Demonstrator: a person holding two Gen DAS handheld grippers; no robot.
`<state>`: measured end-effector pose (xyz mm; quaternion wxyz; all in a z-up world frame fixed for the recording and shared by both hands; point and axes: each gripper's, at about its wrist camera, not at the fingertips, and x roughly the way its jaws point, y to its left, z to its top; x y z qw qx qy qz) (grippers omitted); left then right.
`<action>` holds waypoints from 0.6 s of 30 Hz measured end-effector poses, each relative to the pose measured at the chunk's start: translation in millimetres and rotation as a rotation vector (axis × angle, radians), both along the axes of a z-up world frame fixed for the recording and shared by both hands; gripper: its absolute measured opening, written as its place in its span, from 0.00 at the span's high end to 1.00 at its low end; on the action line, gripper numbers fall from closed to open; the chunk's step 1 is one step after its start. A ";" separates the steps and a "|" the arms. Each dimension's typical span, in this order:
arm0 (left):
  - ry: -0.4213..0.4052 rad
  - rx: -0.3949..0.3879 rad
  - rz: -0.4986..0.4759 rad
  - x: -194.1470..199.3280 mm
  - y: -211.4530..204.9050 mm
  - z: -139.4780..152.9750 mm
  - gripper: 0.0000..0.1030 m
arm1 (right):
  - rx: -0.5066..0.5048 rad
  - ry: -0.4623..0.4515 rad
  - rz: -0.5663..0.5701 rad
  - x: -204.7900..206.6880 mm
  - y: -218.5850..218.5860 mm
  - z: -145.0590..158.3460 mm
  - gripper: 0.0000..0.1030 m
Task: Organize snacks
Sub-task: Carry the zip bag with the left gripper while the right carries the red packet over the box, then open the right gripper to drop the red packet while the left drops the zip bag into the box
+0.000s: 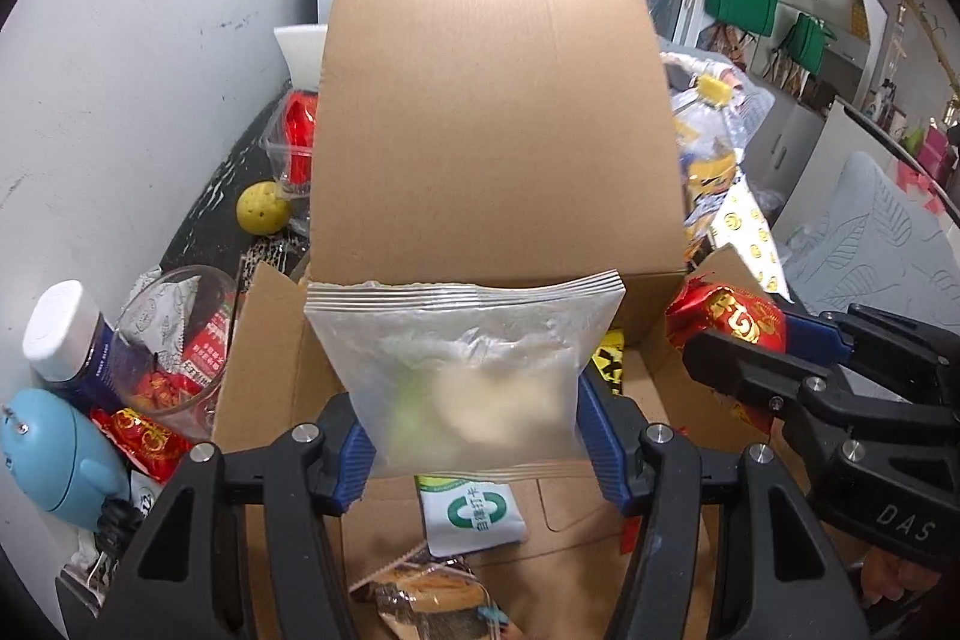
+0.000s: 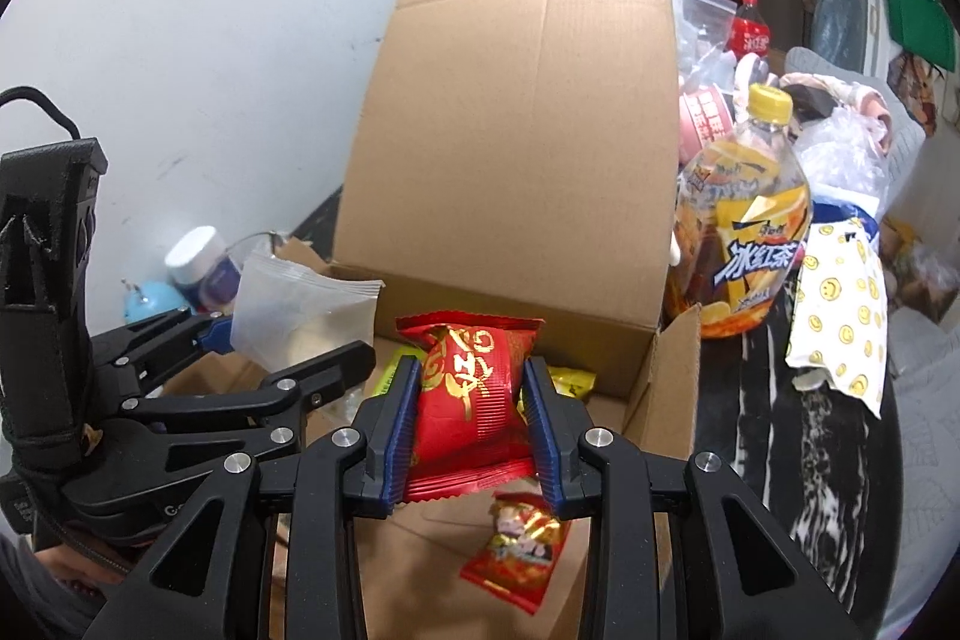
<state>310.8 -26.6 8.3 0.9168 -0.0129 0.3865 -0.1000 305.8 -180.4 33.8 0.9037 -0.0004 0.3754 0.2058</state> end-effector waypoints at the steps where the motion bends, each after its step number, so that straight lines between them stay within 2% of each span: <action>1: 0.006 0.006 0.002 2.2 0.1 -2.0 0.43 | -0.005 0.010 0.001 3.6 1.3 -3.0 0.67; 6: 0.023 0.031 0.009 9.4 0.1 -9.9 0.43 | -0.046 0.022 -0.015 9.2 3.9 -6.2 0.67; 18: 0.052 0.103 0.048 8.2 -7.0 -13.6 0.40 | -0.063 0.077 -0.035 8.1 -4.0 -10.7 0.65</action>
